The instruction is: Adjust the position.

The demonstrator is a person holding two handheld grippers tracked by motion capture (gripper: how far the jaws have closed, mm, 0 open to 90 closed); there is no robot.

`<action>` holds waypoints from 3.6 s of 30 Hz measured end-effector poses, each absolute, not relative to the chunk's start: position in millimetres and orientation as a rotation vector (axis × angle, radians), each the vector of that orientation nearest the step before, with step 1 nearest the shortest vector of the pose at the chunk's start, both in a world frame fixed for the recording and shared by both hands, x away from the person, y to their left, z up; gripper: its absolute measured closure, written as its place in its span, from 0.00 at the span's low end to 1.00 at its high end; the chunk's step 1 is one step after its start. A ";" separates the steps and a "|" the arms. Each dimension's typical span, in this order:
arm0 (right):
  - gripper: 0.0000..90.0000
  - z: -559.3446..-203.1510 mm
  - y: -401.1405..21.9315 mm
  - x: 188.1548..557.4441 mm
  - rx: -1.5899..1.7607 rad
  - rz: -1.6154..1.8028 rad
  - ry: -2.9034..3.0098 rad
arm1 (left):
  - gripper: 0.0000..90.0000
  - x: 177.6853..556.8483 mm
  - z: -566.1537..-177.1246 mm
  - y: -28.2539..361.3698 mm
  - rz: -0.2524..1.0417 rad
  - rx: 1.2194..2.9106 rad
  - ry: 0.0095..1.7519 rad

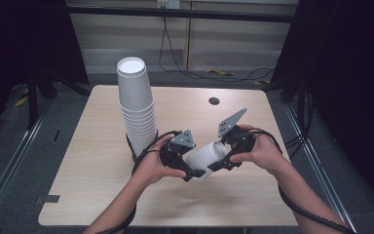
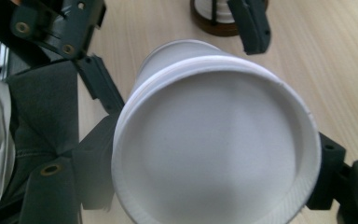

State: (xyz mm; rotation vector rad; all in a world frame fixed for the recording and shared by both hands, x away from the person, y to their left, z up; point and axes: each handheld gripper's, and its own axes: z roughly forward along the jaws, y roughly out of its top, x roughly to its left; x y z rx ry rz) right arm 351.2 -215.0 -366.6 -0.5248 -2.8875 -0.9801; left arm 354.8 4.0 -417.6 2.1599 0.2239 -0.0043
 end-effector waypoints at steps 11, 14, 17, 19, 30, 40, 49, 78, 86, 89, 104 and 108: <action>0.26 -364.9 -241.1 351.4 -0.638 -1.131 -2.811 | 0.00 353.2 -429.4 11.3 -0.026 2.140 0.253; 0.26 -364.9 -247.8 351.3 -0.678 -1.225 -2.743 | 0.00 353.8 -432.5 12.8 -0.028 2.125 0.267; 0.26 -365.5 -249.0 351.0 -0.677 -1.244 -2.730 | 0.00 353.9 -433.7 12.1 -0.031 2.118 0.274; 0.25 -366.2 -247.9 351.0 -0.675 -1.231 -2.737 | 0.00 353.9 -433.8 10.7 -0.037 2.116 0.263; 0.25 -369.1 -242.7 351.3 -0.657 -1.269 -2.677 | 0.00 355.9 -437.4 5.8 -0.063 2.095 0.269; 0.25 -371.1 -240.3 351.1 -0.630 -1.270 -2.654 | 0.00 355.6 -437.9 4.7 -0.071 2.081 0.222; 0.26 -372.4 -243.6 351.2 -0.619 -1.300 -2.620 | 0.10 354.0 -434.8 6.0 -0.091 2.080 0.201; 0.21 -348.5 -206.1 341.8 -0.197 -0.675 -3.100 | 0.16 346.9 -418.3 -1.2 -0.022 2.348 0.172; 0.25 -364.0 -190.3 341.8 -0.126 -0.560 -3.111 | 0.16 345.8 -418.1 -5.8 -0.016 2.380 0.137; 0.26 -367.1 -190.4 341.6 -0.127 -0.565 -3.112 | 0.16 346.2 -419.7 -5.6 -0.013 2.397 0.136; 0.26 -374.4 -214.6 343.4 -0.247 -0.812 -3.046 | 0.06 352.4 -418.0 3.6 -0.011 2.240 0.110; 0.26 -375.9 -221.5 343.2 -0.254 -0.891 -3.021 | 0.05 352.5 -416.3 7.8 0.002 2.196 0.111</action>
